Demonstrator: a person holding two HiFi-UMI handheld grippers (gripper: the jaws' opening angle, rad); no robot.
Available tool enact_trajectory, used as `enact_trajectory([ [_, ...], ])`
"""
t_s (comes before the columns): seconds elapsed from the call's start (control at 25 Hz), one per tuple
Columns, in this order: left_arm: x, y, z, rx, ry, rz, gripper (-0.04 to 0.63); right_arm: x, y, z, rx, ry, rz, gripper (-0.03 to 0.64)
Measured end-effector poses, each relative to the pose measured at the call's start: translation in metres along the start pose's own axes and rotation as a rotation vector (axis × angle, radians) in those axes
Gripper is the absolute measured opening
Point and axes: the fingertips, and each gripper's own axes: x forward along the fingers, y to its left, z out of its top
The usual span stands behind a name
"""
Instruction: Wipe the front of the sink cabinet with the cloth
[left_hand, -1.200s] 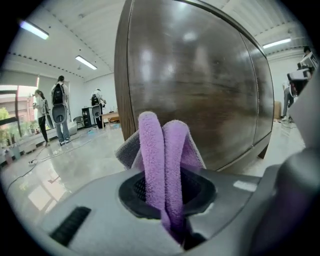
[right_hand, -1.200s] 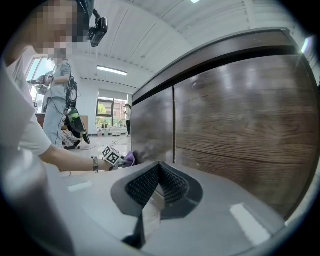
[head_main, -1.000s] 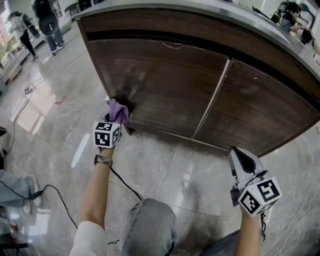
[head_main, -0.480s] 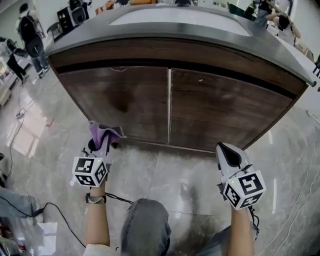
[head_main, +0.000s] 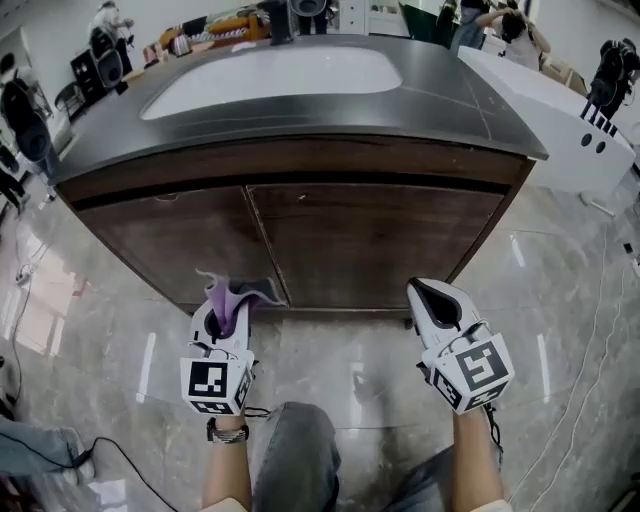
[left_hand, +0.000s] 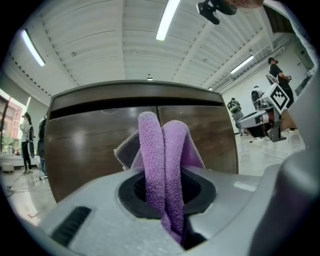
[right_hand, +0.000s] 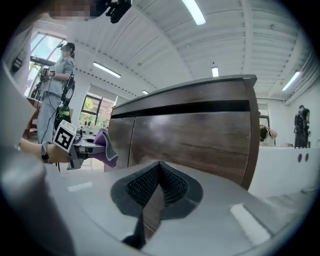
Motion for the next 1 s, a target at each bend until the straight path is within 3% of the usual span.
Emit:
enact_trajectory([
  [0.28,0.012,-0.063,0.092,0.054,-0.023,-0.114,0.049,-0.044,-0.045,0.07,-0.003,-0.031,-0.132,0.006],
  [0.64,0.02,-0.099,0.224,0.046,-0.093,-0.174,0.046,-0.056,-0.065,0.206,-0.029,-0.003,-0.062,0.006],
  [0.84,0.027,-0.105,0.254,-0.006,0.002,-0.173,0.049,-0.057,-0.055,0.262,0.019,0.04,0.008,0.006],
  [1.0,0.016,-0.09,0.326,-0.019,0.013,-0.139,0.049,-0.066,-0.061,0.323,0.015,0.057,0.037,0.006],
])
